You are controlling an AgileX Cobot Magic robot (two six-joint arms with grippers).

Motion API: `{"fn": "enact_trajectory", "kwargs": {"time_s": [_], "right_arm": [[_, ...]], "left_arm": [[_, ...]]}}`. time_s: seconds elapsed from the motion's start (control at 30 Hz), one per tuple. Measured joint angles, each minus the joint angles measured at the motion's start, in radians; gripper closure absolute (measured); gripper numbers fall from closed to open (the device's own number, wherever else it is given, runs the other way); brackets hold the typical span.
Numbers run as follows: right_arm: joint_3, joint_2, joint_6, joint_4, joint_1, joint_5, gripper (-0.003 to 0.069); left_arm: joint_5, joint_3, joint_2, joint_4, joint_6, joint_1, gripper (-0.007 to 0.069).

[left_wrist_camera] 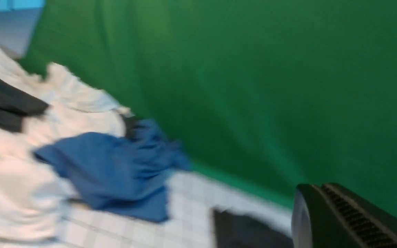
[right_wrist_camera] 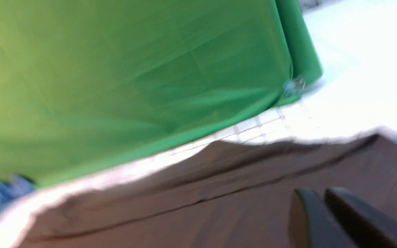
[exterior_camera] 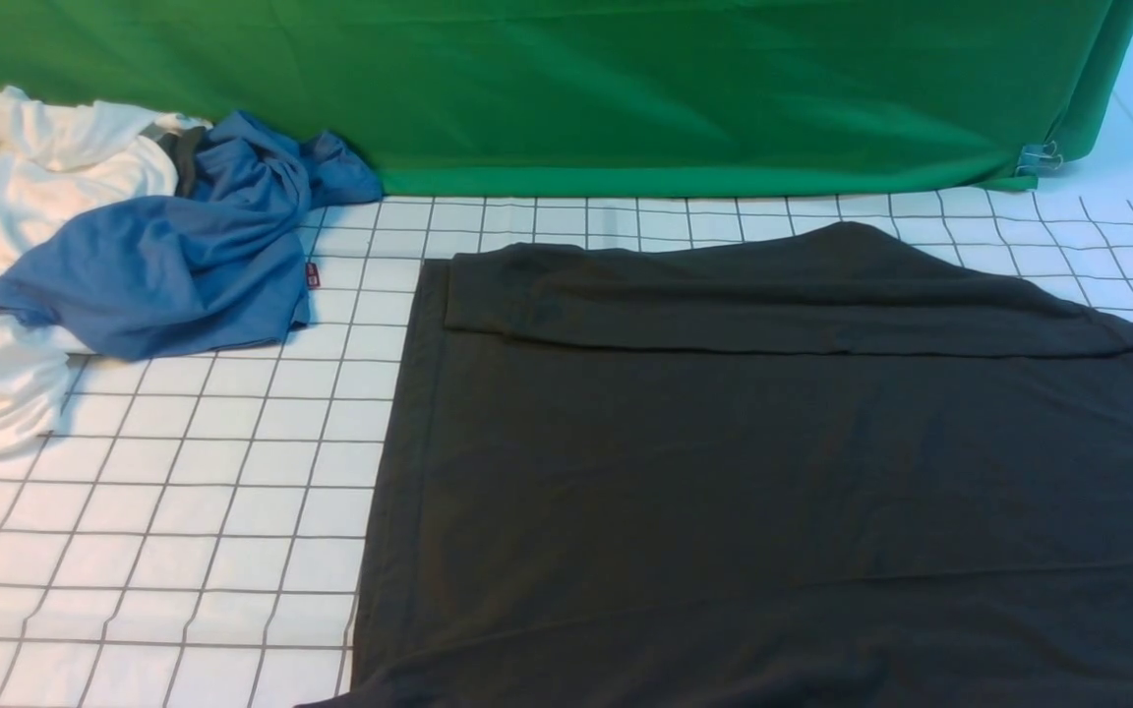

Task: Fold a long-sleeved shirt over a white checkered tablecloth.
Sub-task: 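Grasp the left edge of the dark T-shirt lying flat on the table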

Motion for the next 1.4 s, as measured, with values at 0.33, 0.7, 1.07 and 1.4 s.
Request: {"fn": "enact_trajectory", "kwargs": {"time_s": [0.33, 0.7, 1.07, 1.4], "right_arm": [[-0.557, 0.494, -0.422, 0.019, 0.016, 0.535, 0.0644], [-0.639, 0.63, -0.542, 0.076, 0.307, 0.855, 0.0644], [-0.642, 0.631, -0.55, 0.072, 0.347, 0.824, 0.0644], [-0.645, 0.64, -0.551, 0.049, 0.347, 0.765, 0.0644]], "left_arm": [[0.648, -0.483, 0.562, -0.1, 0.507, -0.09, 0.0653], [0.715, -0.519, 0.906, -0.11, 0.604, -0.479, 0.0578], [0.705, -0.481, 1.208, -0.1, 0.588, -0.548, 0.0234], [0.447, -0.255, 1.211, -0.029, 0.544, -0.548, 0.0161]]}}
